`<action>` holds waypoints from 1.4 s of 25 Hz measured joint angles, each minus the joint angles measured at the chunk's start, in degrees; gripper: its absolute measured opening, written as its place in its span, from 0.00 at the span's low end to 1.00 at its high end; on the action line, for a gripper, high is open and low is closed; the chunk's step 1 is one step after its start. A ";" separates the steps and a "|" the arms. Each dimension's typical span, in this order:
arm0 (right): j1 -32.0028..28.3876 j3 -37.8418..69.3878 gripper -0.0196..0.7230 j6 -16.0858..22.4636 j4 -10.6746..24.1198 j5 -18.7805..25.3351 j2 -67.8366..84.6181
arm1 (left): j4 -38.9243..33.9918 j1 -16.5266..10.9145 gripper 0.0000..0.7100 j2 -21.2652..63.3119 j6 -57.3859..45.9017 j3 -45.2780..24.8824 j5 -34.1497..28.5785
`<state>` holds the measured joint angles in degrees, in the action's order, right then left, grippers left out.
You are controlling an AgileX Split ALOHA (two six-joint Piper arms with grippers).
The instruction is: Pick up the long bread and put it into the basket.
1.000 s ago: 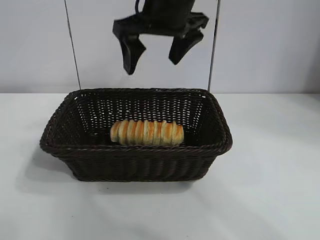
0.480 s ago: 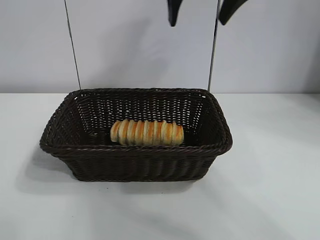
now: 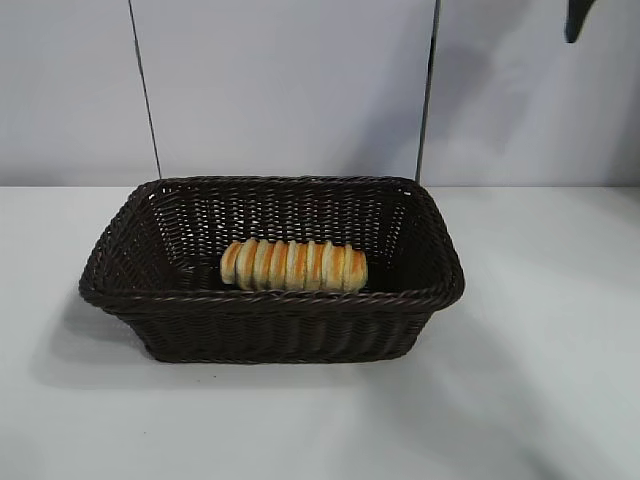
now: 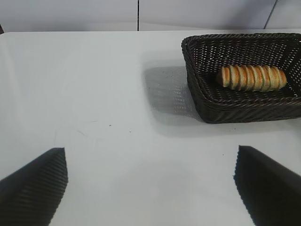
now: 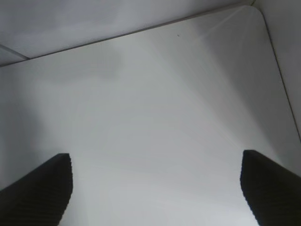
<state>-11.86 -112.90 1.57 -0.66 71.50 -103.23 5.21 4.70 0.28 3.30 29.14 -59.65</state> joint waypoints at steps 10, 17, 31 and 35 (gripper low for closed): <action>0.16 14.97 0.92 -0.82 -1.12 0.63 34.42 | 0.00 0.00 0.98 0.00 0.00 0.00 0.00; 3.24 33.88 0.92 -0.99 0.66 -0.59 61.16 | 0.00 0.00 0.98 0.00 0.00 0.00 0.00; 10.10 65.28 0.92 0.09 1.10 -5.78 99.88 | 0.00 0.00 0.98 0.00 0.00 0.00 -0.06; 10.10 71.80 0.92 0.09 -0.34 -7.09 104.49 | 0.00 0.00 0.98 0.00 0.00 0.00 -0.06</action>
<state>-1.76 -41.10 1.67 -1.00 64.41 1.27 5.21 4.70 0.28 3.30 29.14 -59.71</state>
